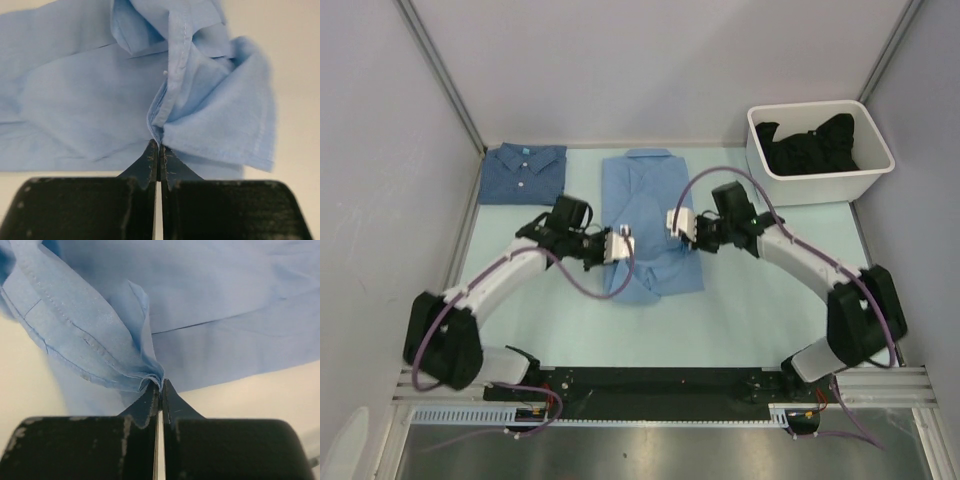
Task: Fold and stack the long sleeve shirts
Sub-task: Fold the shirt
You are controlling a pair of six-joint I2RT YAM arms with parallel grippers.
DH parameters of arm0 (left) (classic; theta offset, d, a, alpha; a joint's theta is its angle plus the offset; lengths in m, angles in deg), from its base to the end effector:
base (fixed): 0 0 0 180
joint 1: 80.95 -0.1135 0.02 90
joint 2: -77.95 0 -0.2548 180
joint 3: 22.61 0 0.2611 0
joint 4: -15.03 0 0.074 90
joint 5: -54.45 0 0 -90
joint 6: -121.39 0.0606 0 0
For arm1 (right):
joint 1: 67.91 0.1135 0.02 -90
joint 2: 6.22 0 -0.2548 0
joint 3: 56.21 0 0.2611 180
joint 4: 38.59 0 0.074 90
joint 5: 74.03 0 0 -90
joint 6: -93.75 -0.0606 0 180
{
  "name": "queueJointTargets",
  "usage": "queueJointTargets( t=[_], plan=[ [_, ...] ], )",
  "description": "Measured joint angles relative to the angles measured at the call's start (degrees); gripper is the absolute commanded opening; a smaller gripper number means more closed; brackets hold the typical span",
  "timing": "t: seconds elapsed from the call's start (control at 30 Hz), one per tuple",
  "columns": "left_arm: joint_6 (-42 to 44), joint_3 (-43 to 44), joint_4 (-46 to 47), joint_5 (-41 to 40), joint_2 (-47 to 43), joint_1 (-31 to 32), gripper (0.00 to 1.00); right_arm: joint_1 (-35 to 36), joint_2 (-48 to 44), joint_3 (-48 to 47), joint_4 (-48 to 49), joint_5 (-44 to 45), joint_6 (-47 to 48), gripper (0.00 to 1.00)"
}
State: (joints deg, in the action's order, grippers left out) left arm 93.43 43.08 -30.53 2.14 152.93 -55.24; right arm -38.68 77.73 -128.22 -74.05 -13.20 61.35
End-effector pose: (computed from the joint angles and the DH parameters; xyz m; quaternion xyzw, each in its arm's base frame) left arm 0.2379 -0.1557 0.2177 0.6956 0.5828 -0.2035 0.3675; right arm 0.2775 0.1891 0.2194 -0.6861 0.5921 0.1413 0.3983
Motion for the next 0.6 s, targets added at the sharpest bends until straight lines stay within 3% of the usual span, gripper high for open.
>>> queueJointTargets(
  t=[0.27,0.43,0.6],
  plan=[
    [-5.1,24.9,3.1,-1.2,26.8,-7.9,0.0,-8.9,26.4,-24.9,0.9,-3.7,2.5,0.0],
    [-7.2,32.9,3.3,-2.3,36.6,-9.7,0.0,-11.1,35.9,-33.3,0.1,-4.4,2.9,0.0],
    [-7.7,35.1,2.0,-3.1,40.4,-10.2,0.0,-11.5,38.5,-35.6,0.1,-4.9,2.5,0.0]
  ],
)
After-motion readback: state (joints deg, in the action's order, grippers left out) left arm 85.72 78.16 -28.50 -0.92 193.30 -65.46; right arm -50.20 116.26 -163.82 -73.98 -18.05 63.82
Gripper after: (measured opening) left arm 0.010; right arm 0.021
